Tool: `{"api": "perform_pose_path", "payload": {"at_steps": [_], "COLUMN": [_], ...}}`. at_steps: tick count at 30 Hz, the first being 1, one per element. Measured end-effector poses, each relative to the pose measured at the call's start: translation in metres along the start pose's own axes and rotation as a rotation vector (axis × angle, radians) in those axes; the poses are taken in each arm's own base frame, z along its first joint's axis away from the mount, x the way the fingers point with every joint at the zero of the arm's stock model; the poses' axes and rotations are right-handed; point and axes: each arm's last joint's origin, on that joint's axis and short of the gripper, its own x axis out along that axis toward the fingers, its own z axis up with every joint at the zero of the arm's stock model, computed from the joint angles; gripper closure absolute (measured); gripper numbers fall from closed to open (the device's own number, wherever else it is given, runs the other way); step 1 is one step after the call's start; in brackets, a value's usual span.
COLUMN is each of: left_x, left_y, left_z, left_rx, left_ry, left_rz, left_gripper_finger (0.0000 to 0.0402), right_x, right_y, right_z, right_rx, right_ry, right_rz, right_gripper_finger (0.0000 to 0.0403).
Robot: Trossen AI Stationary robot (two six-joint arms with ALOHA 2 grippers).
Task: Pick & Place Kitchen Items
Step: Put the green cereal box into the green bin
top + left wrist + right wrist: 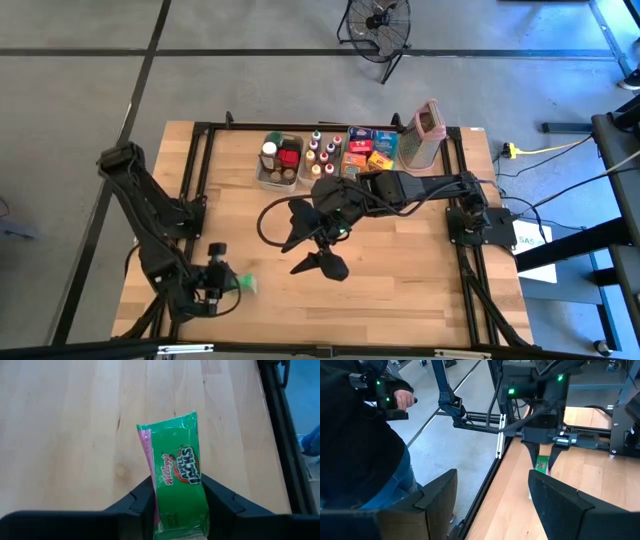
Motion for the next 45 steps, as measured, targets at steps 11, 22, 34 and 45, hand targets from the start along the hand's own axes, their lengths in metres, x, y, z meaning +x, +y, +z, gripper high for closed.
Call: {"api": "perform_pose_path", "payload": {"at_steps": [11, 22, 34, 45], "left_x": [-0.059, -0.082, -0.107, -0.107], "left_y": [0.012, 0.037, 0.052, 0.049], "left_z": [0.046, 0.084, 0.124, 0.136], "left_rx": [0.088, 0.177, 0.214, 0.221], "left_ry": [-0.034, 0.018, -0.164, -0.262], "left_rz": [-0.027, 0.032, 0.097, 0.088], "left_gripper_finger": [0.0291, 0.0292, 0.0291, 0.0291], "right_x": [0.004, 0.006, 0.016, 0.029], "right_y": [0.01, 0.012, 0.007, -0.002], "right_z": [-0.011, -0.018, -0.021, -0.021], "right_rx": [0.038, 0.025, 0.109, 0.077], "right_ry": [0.097, 0.122, 0.098, 0.083], "right_rz": [-0.004, -0.294, -0.373, -0.338], "right_gripper_finger": [0.0155, 0.0155, 0.0137, 0.0082]}}
